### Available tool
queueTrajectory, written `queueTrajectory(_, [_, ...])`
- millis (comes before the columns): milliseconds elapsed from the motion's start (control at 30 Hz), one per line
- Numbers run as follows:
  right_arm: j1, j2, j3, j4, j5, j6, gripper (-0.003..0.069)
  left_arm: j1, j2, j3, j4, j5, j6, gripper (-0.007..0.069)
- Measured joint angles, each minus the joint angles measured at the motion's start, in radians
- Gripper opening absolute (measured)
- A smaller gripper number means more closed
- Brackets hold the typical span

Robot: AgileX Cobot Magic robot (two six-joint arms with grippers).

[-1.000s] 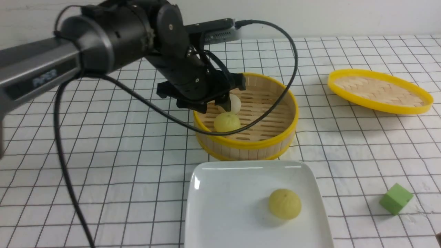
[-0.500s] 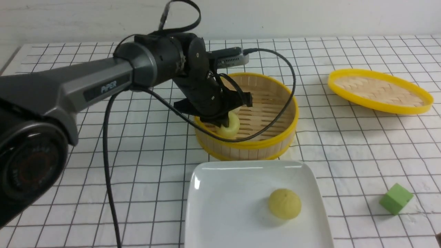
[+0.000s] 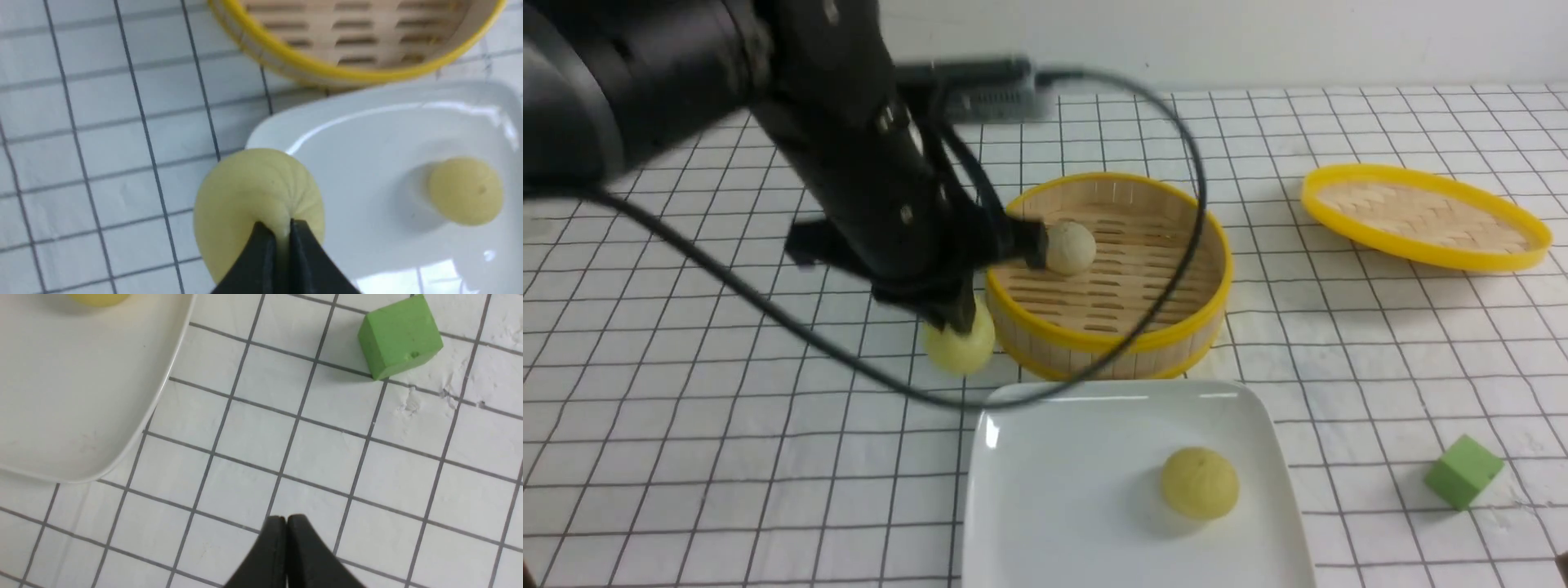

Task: Put the steamed buns into the plate on the white-black tablecloth.
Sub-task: 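Carry the bun from the bamboo steamer to the plate with the left gripper, then reach into the bamboo steamer and grasp a bun with the left gripper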

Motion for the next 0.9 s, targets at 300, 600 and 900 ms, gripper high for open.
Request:
queueTrajectory(300, [0.0,0.0,0.0,0.006,-0.004,0.0,0.003,-0.12,0.143,0.202,-0.051,-0.331,-0.037,0.0156])
queueTrajectory(600, [0.0,0.0,0.0,0.025,-0.008,0.0,0.004,-0.087,0.162,0.045,-0.013,-0.197,-0.044,0.0417])
queueTrajectory(900, [0.0,0.0,0.0,0.043,-0.011,0.0,0.0048,0.03,0.303,-0.37,-0.017,-0.03,-0.03,0.0072])
